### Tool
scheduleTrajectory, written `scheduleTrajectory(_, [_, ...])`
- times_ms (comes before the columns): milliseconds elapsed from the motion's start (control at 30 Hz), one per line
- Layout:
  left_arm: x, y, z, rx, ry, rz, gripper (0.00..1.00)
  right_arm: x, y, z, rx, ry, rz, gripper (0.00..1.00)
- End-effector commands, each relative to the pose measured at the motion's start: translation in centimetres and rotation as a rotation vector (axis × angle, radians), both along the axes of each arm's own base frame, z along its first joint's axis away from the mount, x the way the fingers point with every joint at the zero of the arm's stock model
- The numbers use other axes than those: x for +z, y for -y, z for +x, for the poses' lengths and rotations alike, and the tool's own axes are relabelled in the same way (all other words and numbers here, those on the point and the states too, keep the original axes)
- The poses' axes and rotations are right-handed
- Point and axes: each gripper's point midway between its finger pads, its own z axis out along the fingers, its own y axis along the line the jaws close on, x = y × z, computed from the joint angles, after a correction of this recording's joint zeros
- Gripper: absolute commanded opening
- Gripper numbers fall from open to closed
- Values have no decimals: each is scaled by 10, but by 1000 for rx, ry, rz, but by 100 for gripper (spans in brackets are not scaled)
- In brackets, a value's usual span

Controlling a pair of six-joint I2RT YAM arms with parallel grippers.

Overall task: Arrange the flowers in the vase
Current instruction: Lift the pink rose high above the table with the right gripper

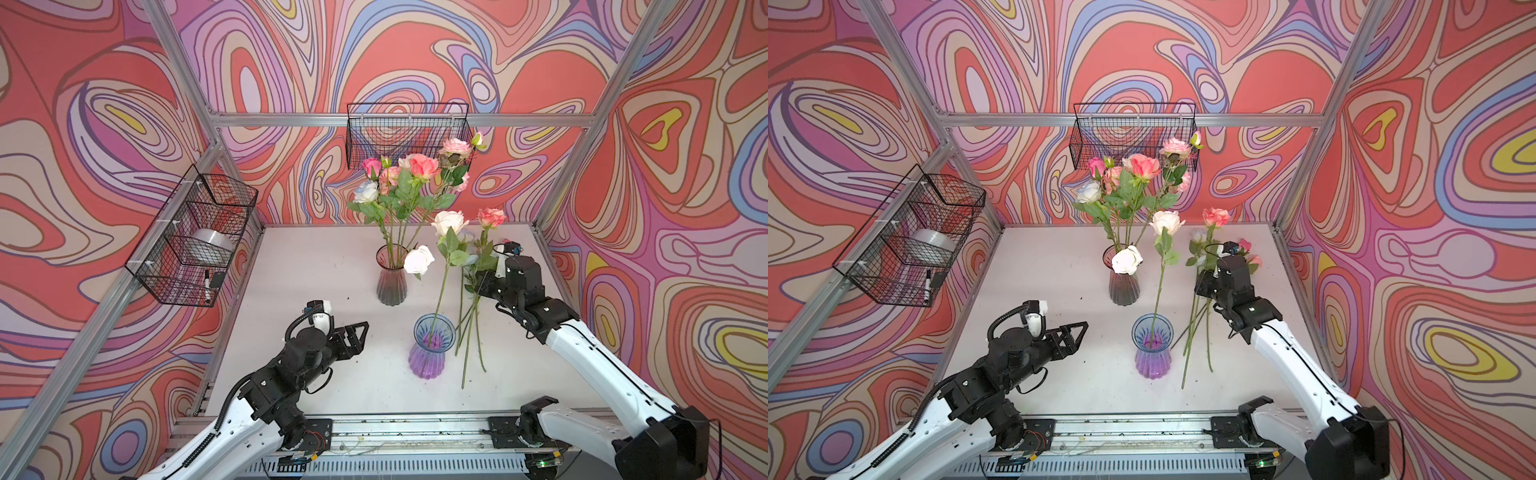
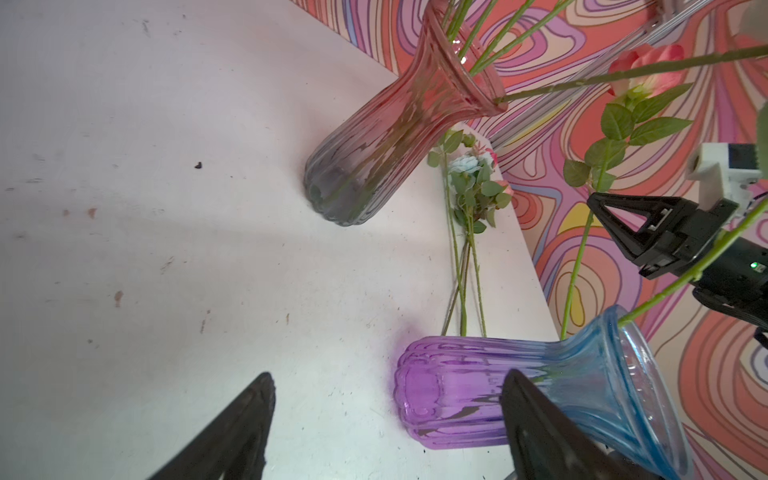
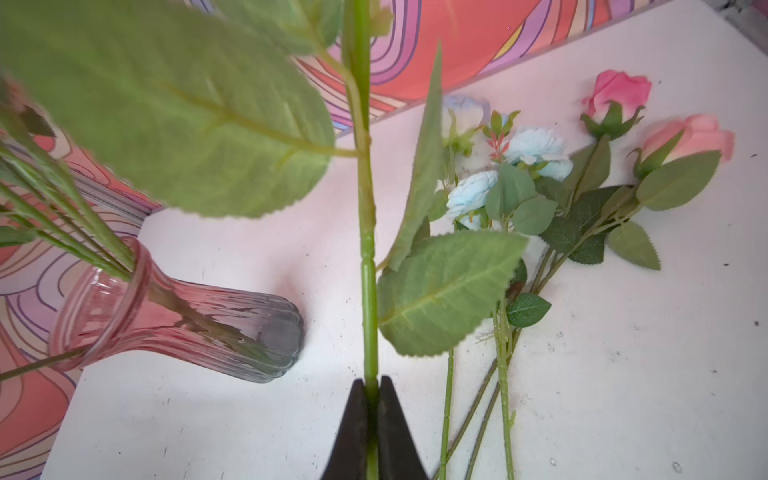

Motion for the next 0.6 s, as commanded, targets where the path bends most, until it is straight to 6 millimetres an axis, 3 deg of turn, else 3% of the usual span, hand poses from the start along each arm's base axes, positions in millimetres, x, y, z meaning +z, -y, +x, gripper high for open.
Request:
scheduleTrajectory(0, [29,17,3,-53,126,-180,89,5,3,-9,-3,10,-14,0])
scheduleTrajectory(200, [39,23,5,-68,198,-272,93,41,13,-32,-4,117,3,0])
scheduleTrajectory(567, [30,42,11,-107,115,-305,92,145,5,-57,70,404,154,0])
